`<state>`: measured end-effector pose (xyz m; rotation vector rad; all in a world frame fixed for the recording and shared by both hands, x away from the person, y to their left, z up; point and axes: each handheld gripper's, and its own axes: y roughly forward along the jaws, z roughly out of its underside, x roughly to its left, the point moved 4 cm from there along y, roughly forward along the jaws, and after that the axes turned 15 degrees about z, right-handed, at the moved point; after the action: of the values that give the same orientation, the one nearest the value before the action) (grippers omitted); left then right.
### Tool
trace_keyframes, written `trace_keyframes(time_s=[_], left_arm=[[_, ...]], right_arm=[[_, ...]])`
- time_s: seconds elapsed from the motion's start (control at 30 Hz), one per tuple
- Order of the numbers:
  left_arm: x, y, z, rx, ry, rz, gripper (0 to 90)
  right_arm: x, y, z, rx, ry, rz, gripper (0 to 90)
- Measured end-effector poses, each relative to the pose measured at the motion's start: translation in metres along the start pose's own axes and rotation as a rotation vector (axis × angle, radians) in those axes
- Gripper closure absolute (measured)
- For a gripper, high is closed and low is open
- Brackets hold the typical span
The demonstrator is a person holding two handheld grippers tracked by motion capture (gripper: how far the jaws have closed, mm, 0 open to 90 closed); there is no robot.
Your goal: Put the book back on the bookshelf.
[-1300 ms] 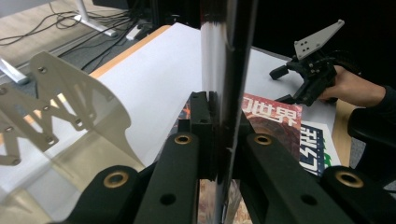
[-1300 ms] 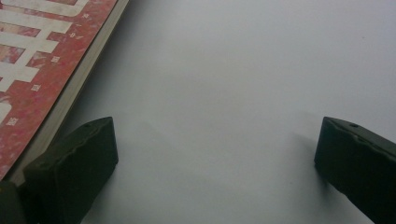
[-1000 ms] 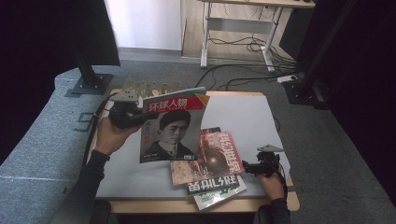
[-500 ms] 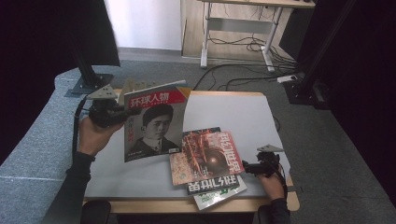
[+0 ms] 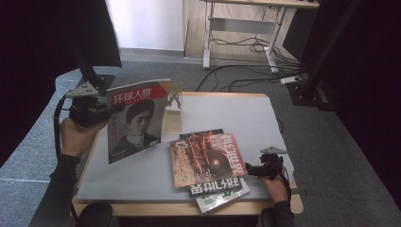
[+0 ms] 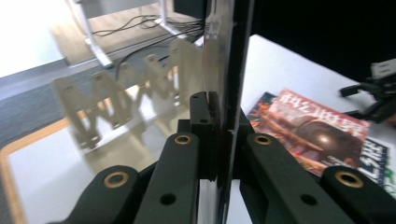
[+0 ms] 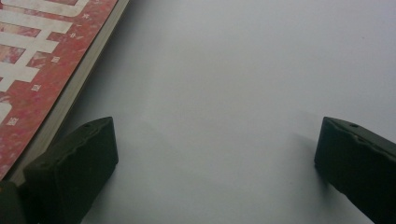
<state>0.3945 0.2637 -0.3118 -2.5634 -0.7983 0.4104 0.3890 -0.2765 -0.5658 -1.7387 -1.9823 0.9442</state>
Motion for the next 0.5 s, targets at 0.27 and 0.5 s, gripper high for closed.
trace_keyframes(time_s=[0.27, 0.5], left_arm=[[0.016, -0.013, 0.005, -0.009, -0.043, -0.057, 86.8], [0.025, -0.018, 0.003, -0.016, -0.065, -0.097, 86.8]], right_arm=[[0.0, 0.0, 0.0, 0.0, 0.0, 0.0, 0.0], [0.0, 0.0, 0.0, 0.0, 0.0, 0.0, 0.0]])
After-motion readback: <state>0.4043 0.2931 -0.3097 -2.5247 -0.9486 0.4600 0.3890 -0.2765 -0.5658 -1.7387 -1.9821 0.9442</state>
